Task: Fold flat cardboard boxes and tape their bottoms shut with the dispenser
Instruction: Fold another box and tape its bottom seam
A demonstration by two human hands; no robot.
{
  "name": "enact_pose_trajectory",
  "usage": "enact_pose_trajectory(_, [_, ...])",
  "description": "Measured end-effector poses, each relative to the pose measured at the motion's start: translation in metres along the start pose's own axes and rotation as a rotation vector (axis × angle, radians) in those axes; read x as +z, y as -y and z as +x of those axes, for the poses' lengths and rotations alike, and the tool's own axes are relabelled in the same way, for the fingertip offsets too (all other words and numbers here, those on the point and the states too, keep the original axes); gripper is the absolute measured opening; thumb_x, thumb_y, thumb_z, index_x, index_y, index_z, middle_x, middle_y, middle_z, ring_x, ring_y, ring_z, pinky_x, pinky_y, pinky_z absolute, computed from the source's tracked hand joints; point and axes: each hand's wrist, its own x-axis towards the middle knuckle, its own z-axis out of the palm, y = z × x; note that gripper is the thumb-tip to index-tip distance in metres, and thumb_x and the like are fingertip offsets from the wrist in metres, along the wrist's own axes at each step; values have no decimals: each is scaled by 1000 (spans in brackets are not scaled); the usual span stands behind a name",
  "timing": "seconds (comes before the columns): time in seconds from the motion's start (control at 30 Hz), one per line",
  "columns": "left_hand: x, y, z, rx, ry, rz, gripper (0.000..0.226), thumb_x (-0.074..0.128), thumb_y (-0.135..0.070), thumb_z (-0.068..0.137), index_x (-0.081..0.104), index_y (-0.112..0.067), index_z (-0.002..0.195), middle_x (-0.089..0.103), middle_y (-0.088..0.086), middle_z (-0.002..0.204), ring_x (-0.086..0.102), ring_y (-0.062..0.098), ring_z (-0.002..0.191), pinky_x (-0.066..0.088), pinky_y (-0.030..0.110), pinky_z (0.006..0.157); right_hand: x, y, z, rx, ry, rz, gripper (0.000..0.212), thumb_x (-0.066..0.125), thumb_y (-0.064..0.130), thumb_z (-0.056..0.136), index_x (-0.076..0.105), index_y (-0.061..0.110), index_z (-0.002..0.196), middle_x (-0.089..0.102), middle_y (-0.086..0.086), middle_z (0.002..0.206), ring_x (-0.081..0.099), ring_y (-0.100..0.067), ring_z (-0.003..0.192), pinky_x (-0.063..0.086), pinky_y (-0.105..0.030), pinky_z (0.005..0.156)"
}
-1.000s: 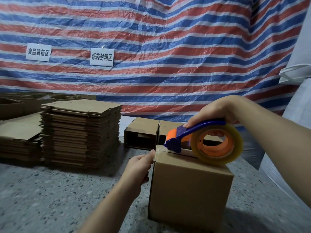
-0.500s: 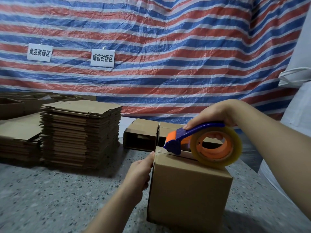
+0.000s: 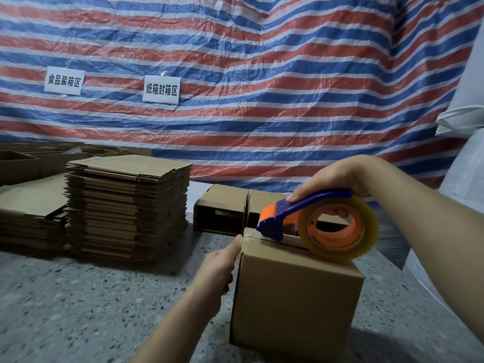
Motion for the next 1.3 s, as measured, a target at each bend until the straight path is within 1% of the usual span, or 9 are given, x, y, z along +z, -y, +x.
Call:
enact_pose_trajectory(0.2, [7,-6,-9,312,-73,31,34,54,-36,99,57,-9,78,51,3,71,44,8,60,34,22,55,0,-1,0,1,3,0,65,76,59,66,68,13,111,73,-4,78,65,-11,55,51,-22,49])
enact_pose_trajectory(0.33, [9,-5,-11,270,-21,27,44,44,-33,104,58,8,97,53,11,81,46,19,75,35,31,66,0,-1,0,-5,-6,15,61,76,58,70,68,13,111,74,-3,77,65,-10,55,51,-21,48])
enact_pose_trajectory(0.5, [3,-4,-14,342,-104,126,33,43,-31,105,62,-6,96,64,8,95,56,17,83,44,32,75,0,0,0,-4,-5,41,54,74,54,77,68,12,111,74,-3,77,66,-9,54,50,-21,46])
enact_pose_trajectory(0.63, [8,-6,-30,500,-111,143,40,38,-45,102,53,-30,136,55,-15,132,50,4,123,39,30,106,1,0,0,-12,-3,24,64,76,57,66,69,12,111,74,-3,80,65,-9,56,50,-21,47])
enact_pose_trajectory(0.7, [14,0,-38,480,-46,188,56,42,-58,94,42,-37,146,46,-21,136,40,-2,127,31,24,104,1,-1,0,-16,-4,19,64,76,57,66,69,12,111,74,-3,81,65,-9,56,50,-21,48])
enact_pose_trajectory(0.9, [18,6,-48,527,-47,273,89,30,-75,74,33,-33,153,39,-16,152,34,-5,130,28,20,103,1,-2,-1,-20,-38,36,53,74,55,80,69,10,107,73,-3,73,65,-10,51,49,-21,45])
enact_pose_trajectory(1.03, [12,4,-47,533,-31,334,87,33,-75,76,40,-30,150,43,-15,151,40,2,136,32,29,115,1,-1,-1,-23,-31,36,51,73,55,81,69,11,107,73,-2,73,65,-10,51,50,-21,45])
enact_pose_trajectory(1.17, [3,-3,-41,649,-19,527,77,42,-68,87,17,-42,155,23,-30,150,25,-10,137,25,21,112,1,-3,0,-18,-16,34,49,73,56,81,70,13,105,73,-2,73,64,-10,51,50,-21,45])
enact_pose_trajectory(1.3, [-5,-11,-34,741,63,737,78,34,-78,82,30,-42,150,28,-28,154,23,-14,136,22,21,115,1,-2,2,-28,-9,35,55,75,57,75,70,12,107,73,-2,75,64,-9,52,50,-22,46])
